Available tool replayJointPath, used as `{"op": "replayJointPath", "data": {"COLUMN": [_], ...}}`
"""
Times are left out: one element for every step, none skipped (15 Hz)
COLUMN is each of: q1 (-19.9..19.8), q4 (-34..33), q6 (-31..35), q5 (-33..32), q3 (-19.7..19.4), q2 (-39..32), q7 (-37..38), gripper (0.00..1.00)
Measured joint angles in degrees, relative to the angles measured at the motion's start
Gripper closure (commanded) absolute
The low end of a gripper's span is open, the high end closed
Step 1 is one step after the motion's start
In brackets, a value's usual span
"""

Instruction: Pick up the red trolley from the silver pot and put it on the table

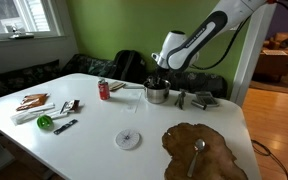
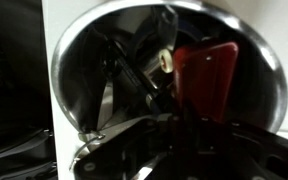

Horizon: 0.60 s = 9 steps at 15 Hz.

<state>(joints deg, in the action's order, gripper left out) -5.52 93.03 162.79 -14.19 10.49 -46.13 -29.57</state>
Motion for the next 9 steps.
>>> {"op": "replayJointPath", "data": {"q1": [-0.1, -0.2, -0.5, -1.0, -1.9, -3.1, -4.7, -6.5, -8.4], "q4": [-0.1, -0.2, -0.2, -0.1, 0.0, 0.2, 0.3, 0.4, 0.4], "q6": [0.0, 0.1, 0.4, 0.7, 0.8, 0.9, 0.9, 0.8, -0.1], "q5": [0.1, 0.1, 0.3, 0.8, 1.7, 2.8, 4.5, 6.6, 9.1], "q3": [0.0, 0.0, 0.2, 0.7, 1.8, 3.4, 5.8, 8.8, 12.3], "q2": [0.2, 0.6, 1.3, 2.3, 3.6, 5.1, 6.7, 8.1, 9.1], "q7": [0.0, 0.1, 0.1, 0.2, 0.1, -0.2, -1.1, -2.6, -4.9], "gripper": [0.99, 0.99, 0.99, 0.99, 0.99, 0.99, 0.99, 0.99, 0.99]}}
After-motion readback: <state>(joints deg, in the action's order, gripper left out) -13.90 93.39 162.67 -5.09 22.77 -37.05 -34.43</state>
